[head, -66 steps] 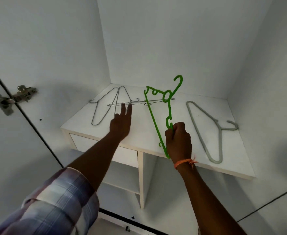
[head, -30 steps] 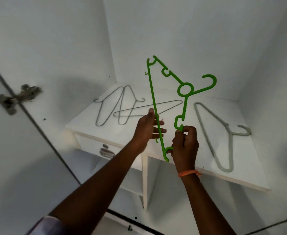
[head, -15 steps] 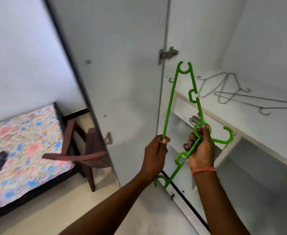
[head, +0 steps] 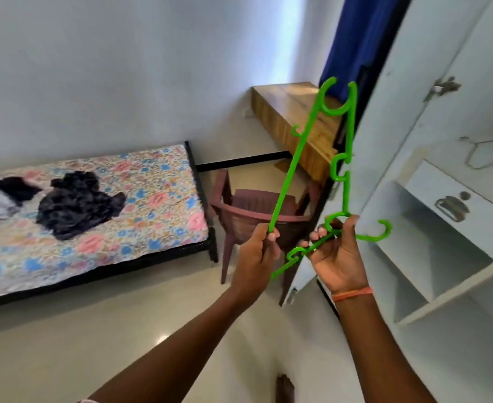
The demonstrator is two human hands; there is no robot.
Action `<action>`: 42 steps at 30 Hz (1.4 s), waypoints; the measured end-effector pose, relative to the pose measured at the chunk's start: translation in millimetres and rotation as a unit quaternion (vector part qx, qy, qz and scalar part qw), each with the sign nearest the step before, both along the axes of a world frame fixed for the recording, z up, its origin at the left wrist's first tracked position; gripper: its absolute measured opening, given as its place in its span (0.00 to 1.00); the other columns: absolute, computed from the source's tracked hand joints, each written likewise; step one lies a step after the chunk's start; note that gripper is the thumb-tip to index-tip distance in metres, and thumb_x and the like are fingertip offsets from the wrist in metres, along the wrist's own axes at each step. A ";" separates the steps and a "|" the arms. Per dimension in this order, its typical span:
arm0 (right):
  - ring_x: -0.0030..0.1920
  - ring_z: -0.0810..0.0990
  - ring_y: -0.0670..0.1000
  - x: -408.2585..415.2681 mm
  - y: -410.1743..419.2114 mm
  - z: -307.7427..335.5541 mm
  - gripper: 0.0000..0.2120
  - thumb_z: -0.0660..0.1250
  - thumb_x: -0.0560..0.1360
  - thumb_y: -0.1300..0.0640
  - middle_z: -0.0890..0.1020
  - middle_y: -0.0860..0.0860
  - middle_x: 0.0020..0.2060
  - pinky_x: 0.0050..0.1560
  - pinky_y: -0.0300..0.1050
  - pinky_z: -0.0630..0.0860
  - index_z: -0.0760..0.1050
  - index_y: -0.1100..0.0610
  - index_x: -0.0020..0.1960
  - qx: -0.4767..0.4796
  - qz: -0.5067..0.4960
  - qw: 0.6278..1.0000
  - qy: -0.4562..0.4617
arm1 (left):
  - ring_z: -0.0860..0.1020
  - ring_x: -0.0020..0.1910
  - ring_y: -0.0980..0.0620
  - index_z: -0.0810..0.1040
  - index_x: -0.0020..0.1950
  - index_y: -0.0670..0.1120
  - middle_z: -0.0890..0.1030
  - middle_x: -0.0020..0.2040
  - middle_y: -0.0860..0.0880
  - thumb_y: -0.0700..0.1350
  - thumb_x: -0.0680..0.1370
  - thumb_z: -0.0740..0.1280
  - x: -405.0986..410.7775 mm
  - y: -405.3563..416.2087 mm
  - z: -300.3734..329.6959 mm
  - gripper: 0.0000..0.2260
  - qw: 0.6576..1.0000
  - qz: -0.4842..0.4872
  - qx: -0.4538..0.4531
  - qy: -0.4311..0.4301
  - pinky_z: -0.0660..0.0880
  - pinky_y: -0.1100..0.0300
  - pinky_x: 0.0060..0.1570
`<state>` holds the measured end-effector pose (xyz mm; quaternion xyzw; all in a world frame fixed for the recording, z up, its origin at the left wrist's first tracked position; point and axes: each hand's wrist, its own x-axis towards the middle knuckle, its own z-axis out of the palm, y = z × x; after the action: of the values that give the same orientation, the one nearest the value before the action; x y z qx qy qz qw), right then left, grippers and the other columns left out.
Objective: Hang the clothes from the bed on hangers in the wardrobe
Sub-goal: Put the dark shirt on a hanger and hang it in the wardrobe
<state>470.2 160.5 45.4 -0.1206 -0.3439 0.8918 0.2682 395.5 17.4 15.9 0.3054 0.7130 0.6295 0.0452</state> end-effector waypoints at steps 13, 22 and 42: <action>0.28 0.67 0.47 -203.7 -165.2 -11.2 0.21 0.67 0.68 0.33 0.71 0.48 0.27 0.34 0.45 0.60 0.77 0.51 0.34 -0.021 0.123 0.984 -0.126 | 0.73 0.36 0.53 0.74 0.46 0.48 0.74 0.36 0.52 0.49 0.83 0.60 -145.0 -187.7 -39.5 0.09 0.972 0.203 -0.113 0.026 0.70 0.52 0.36; 0.28 0.63 0.46 -429.2 -230.9 -54.5 0.25 0.58 0.75 0.30 0.69 0.47 0.28 0.34 0.44 0.57 0.77 0.52 0.41 0.003 0.195 0.958 -0.211 | 0.78 0.38 0.48 0.78 0.47 0.44 0.79 0.38 0.48 0.47 0.82 0.64 -341.0 -259.1 -65.9 0.08 0.945 0.261 -0.175 -0.090 0.75 0.50 0.39; 0.29 0.67 0.51 -901.8 -311.1 -195.5 0.20 0.57 0.82 0.40 0.80 0.56 0.36 0.30 0.45 0.62 0.75 0.56 0.46 0.148 0.121 0.879 -0.436 | 0.77 0.39 0.43 0.77 0.47 0.41 0.78 0.40 0.44 0.40 0.82 0.61 -810.6 -400.7 -160.7 0.07 0.890 0.228 -0.255 -0.302 0.73 0.55 0.36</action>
<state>-431.6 -150.6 -150.1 -0.4137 -0.5656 0.7134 -0.0045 -415.1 -383.3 -144.8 -0.0919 0.8509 0.4810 0.1901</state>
